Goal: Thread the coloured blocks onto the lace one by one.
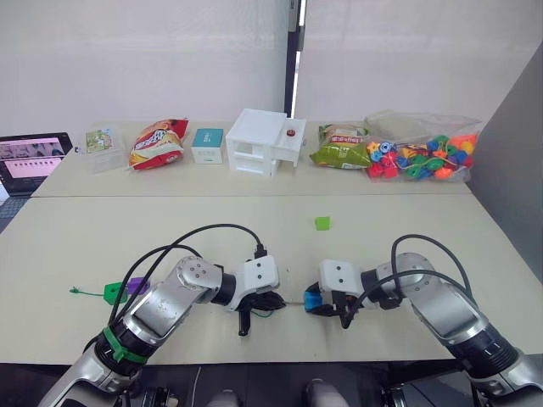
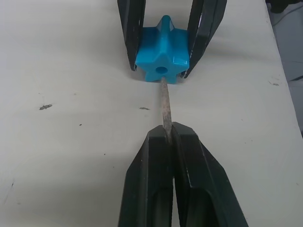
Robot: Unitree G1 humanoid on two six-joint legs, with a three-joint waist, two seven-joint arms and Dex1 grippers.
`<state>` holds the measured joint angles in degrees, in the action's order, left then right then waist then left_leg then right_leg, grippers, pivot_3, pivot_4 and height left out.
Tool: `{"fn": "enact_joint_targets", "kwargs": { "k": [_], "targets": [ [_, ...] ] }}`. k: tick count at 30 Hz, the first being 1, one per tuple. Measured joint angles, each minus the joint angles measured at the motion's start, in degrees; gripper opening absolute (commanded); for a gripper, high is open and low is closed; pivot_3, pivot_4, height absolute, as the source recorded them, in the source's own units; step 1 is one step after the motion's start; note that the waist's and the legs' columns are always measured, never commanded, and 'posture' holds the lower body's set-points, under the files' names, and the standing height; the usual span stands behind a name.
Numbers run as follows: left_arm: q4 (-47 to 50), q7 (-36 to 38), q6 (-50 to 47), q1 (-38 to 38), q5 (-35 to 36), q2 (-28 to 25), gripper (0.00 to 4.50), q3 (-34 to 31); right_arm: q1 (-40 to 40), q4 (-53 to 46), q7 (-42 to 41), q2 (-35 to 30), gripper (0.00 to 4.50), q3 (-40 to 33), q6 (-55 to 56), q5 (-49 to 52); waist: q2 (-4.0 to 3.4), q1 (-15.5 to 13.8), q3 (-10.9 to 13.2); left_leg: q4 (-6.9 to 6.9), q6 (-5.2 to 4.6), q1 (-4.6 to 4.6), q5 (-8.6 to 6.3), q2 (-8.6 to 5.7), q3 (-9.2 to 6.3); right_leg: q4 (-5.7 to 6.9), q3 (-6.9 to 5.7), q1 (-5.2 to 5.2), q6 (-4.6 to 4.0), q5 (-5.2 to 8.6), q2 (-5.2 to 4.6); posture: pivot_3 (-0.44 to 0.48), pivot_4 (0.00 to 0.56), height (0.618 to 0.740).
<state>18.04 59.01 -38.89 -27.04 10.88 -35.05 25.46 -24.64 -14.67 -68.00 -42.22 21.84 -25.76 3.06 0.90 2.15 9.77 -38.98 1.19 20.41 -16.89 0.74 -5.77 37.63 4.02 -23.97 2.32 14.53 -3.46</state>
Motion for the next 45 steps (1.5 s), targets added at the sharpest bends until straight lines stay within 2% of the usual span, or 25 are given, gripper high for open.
{"fn": "enact_joint_targets", "kwargs": {
  "k": [20, 37, 41, 42, 45],
  "targets": [
    [0.8, -0.5, 0.0, 0.8, 0.8, 1.0, 0.0, -1.5, 0.1, -0.6, 0.6, 0.4, 1.36, 0.0, -1.3, 0.1, 0.0, 0.0, 0.0, 0.0, 0.0, -0.01, 0.0, 0.01, 0.0, 0.0, 0.0, 0.0, 0.0, 0.0, 0.0, 0.0, 0.15, 0.74],
    [-12.1, 1.2, 5.9, -6.1, -4.2, 10.3, 0.0, 4.6, 0.2, -3.3, 1.9, 0.7, 1.36, 0.0, -6.3, -0.1, 0.02, -0.2, 0.0, -0.03, 0.0, -0.03, 0.0, -0.02, 0.0, -0.03, 0.0, 0.1, 0.0, 0.0, -0.01, 0.0, 0.15, 0.74],
    [-13.0, 1.3, 6.1, -6.2, -4.3, 10.8, 0.0, 4.6, 0.2, -3.3, 1.9, 0.6, 1.36, 0.0, -7.0, -0.1, 0.03, -0.5, 0.0, -0.03, 0.0, -0.15, 0.0, -0.02, -0.01, -0.09, -0.01, 0.24, 0.01, 0.0, 0.0, 0.0, 0.15, 0.74],
    [-13.0, 1.3, 6.1, -6.2, -4.3, 10.8, 0.68, 4.4, 0.2, -3.3, 2.0, 0.7, 1.36, -0.1, -7.0, -0.1, 0.03, -0.5, 0.0, -0.03, 0.0, -0.15, 0.0, -0.02, -0.01, -0.09, -0.01, 0.24, 0.01, 0.0, 0.0, 0.0, 0.15, 0.74],
    [-12.0, 1.9, 6.2, -5.7, -3.9, 9.5, 1.62, 3.4, 0.3, -3.4, 2.4, 0.8, 1.36, -0.2, -6.9, -0.1, 0.03, -0.2, 0.0, -0.02, 0.0, -0.15, 0.0, 0.0, -0.02, -0.06, -0.01, 0.19, 0.01, 0.0, 0.02, 0.0, 0.15, 0.74]
  ]
}}
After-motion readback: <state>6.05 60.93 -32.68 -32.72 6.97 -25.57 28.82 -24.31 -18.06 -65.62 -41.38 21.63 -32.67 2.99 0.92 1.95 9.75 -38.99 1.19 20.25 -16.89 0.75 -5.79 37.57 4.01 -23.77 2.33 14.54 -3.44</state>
